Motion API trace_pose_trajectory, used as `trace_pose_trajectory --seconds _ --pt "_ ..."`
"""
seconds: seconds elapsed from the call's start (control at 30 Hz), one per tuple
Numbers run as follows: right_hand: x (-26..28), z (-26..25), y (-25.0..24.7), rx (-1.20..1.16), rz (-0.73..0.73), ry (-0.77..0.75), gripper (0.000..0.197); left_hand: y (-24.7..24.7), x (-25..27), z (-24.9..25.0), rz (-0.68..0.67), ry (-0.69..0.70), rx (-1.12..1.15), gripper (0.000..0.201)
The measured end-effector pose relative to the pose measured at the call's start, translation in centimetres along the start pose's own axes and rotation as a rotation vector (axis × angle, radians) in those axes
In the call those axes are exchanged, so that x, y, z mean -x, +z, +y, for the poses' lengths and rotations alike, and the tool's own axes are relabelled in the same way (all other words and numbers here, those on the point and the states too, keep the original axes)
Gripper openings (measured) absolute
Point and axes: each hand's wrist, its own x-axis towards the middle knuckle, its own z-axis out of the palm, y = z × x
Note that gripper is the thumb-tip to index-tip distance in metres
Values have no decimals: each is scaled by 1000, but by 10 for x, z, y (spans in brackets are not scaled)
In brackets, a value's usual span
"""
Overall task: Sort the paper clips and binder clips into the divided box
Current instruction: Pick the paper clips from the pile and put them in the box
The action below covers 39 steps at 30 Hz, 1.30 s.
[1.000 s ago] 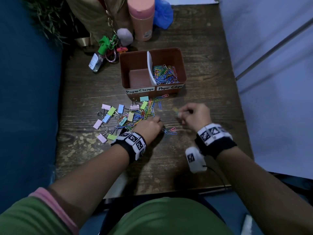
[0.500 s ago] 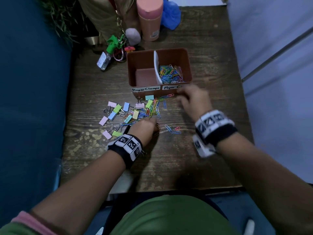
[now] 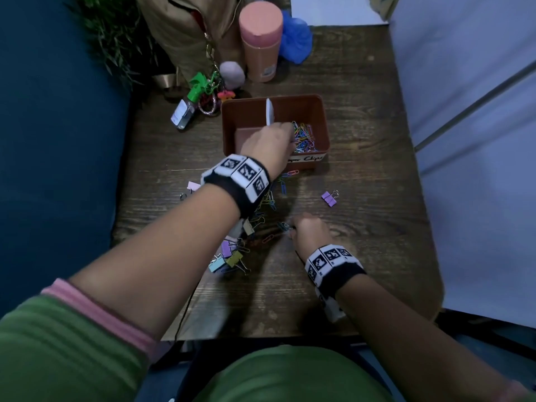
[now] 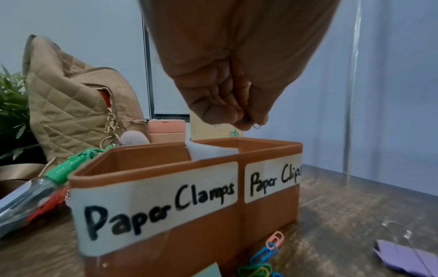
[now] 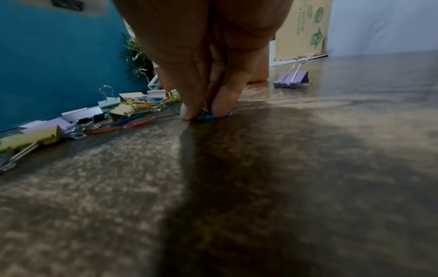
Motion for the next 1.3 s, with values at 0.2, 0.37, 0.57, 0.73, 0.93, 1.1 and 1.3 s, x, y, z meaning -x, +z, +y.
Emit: trace_pose_trajectory --seconds 0.2,0.37,0.57,0.73,0.93,1.1,1.3 --pt "2 -8 1 66 30 5 19 -1 8 -9 44 -25 71 34" --pt "1 -9 2 62 0 -12 32 46 73 -35 -121 -62 112 18" --pt "-2 1 8 15 -5 -91 28 93 109 -46 -434 -23 27 49" --pt "-3 12 6 -225 43 -64 7 91 98 -48 -469 90 -67 29" --pt "2 36 -7 -325 42 99 15 89 89 -44 -520 173 -201 21" --pt "10 24 0 -197 -15 97 23 90 88 -39 -555 183 -321 30" --pt "16 10 12 0 -24 25 24 92 90 -36 -561 168 -319 31"
